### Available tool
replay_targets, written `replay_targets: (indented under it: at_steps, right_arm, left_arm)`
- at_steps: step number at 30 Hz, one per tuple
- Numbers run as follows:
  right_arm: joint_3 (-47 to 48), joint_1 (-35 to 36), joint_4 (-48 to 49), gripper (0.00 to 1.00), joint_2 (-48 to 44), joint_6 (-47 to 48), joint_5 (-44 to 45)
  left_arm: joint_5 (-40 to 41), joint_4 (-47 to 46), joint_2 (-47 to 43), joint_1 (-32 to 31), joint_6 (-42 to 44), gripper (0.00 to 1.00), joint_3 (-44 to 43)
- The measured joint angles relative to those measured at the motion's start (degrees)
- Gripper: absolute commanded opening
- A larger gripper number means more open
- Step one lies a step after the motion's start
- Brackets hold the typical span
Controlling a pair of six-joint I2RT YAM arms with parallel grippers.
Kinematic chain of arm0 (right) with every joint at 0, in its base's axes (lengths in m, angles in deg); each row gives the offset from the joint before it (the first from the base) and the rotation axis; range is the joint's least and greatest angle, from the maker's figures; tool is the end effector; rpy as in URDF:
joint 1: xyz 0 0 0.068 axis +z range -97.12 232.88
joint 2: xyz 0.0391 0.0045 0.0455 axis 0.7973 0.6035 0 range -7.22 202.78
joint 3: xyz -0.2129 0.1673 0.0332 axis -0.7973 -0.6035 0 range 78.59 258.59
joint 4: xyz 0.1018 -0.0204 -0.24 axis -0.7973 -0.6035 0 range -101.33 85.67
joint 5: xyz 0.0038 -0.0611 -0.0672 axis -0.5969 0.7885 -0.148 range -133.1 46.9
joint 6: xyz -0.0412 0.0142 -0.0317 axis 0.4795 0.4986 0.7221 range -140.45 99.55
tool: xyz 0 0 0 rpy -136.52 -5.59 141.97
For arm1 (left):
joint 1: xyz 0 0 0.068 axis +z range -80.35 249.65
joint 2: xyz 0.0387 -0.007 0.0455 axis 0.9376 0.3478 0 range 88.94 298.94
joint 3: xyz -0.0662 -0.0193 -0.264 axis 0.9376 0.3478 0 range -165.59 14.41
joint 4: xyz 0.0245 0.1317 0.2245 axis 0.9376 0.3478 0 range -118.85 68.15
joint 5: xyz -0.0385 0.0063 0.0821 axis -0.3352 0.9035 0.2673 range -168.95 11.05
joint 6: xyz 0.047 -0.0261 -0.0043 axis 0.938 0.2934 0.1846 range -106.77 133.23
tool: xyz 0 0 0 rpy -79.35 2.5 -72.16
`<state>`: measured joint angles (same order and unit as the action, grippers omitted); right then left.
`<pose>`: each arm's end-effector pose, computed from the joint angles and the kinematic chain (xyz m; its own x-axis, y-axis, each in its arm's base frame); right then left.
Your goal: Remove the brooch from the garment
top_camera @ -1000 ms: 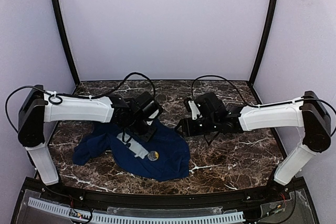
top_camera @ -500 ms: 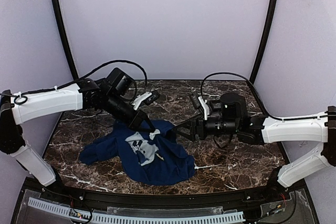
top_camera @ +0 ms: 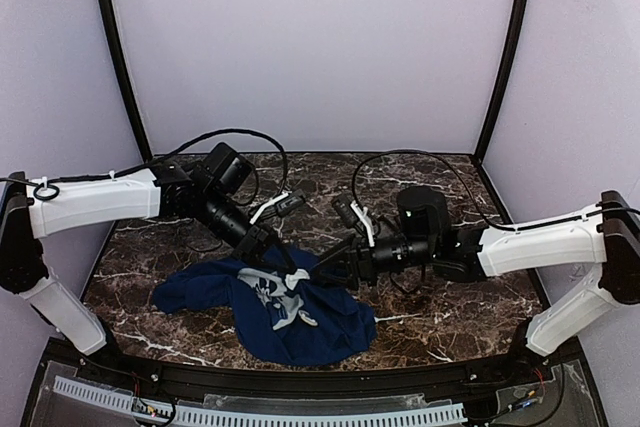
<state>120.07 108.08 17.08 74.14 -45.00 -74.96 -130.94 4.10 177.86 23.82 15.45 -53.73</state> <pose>0.1589 0.2618 0.2304 -0.5731 -0.2063 -0.7931 -0.8191 0.1750 0.5463 0.2044 -0.2507 0.2694 -0.5318 0.5815 -0.6157 0.7876 0.0724 -0.6119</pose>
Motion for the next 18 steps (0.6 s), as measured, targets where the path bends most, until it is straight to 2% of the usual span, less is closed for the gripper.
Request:
replay_targets:
  at_steps: [7, 18]
  right_arm:
    - [2.8, 0.8, 0.0, 0.46, 3.1, 0.0, -3.1]
    - [4.7, 1.5, -0.2, 0.41, 6.7, -0.1, -5.7]
  left_arm:
    - [-1.6, -1.4, 0.0, 0.3, 1.1, 0.01, 1.3]
    - [-2.2, -1.9, 0.0, 0.3, 2.0, 0.01, 1.9]
